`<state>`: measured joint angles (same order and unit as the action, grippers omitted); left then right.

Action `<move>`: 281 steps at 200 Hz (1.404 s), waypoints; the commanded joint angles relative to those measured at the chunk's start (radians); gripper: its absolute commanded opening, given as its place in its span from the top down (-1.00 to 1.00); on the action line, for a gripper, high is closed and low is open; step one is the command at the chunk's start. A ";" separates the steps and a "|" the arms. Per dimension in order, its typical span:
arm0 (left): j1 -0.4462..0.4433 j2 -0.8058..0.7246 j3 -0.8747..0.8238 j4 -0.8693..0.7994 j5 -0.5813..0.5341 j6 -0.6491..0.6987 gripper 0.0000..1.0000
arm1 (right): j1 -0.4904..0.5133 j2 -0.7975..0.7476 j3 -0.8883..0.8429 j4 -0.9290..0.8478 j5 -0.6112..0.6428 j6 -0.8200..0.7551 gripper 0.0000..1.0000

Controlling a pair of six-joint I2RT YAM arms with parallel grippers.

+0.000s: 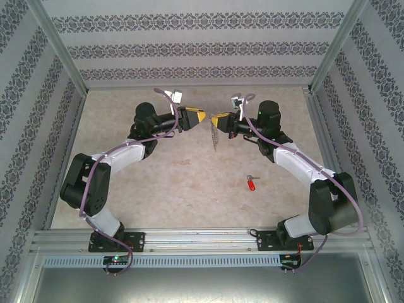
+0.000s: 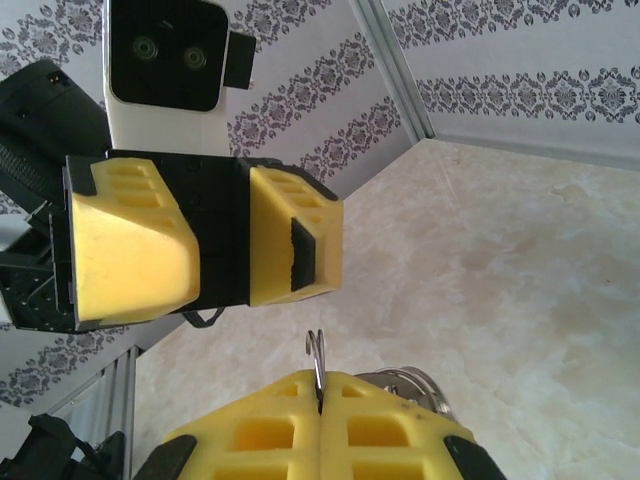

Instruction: Put the keys on the keyring

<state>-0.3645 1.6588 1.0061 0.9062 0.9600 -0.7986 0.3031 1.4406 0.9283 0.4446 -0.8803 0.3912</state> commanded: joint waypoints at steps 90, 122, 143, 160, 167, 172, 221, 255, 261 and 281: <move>0.007 -0.017 -0.043 0.111 0.053 -0.066 0.21 | 0.050 -0.033 -0.001 0.061 0.027 0.020 1.00; 0.006 -0.019 -0.045 0.122 0.062 -0.076 0.22 | 0.065 -0.035 0.004 0.051 0.037 0.017 1.00; 0.004 -0.019 -0.050 0.128 0.067 -0.078 0.24 | 0.068 -0.041 0.002 0.046 0.045 0.015 1.00; 0.002 -0.018 -0.052 0.134 0.071 -0.080 0.27 | 0.071 -0.048 0.001 0.040 0.052 0.012 1.00; 0.002 -0.016 -0.053 0.134 0.072 -0.081 0.27 | 0.071 -0.051 0.000 0.037 0.053 0.012 1.00; 0.001 -0.015 -0.053 0.134 0.072 -0.082 0.27 | 0.071 -0.053 0.000 0.036 0.056 0.011 1.00; 0.002 0.001 -0.043 0.148 0.080 -0.097 0.24 | 0.080 -0.050 0.007 0.036 0.061 0.014 1.00; 0.002 0.014 -0.028 0.156 0.091 -0.108 0.22 | 0.088 -0.036 0.019 0.034 0.061 0.012 1.00; 0.002 0.014 -0.028 0.159 0.092 -0.110 0.23 | 0.089 -0.036 0.020 0.034 0.062 0.011 1.00; 0.002 0.018 -0.027 0.161 0.094 -0.109 0.28 | 0.089 -0.032 0.023 0.029 0.064 0.008 1.00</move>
<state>-0.3649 1.6650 0.9592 0.9878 1.0218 -0.8951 0.3782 1.4105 0.9218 0.4530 -0.8230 0.3985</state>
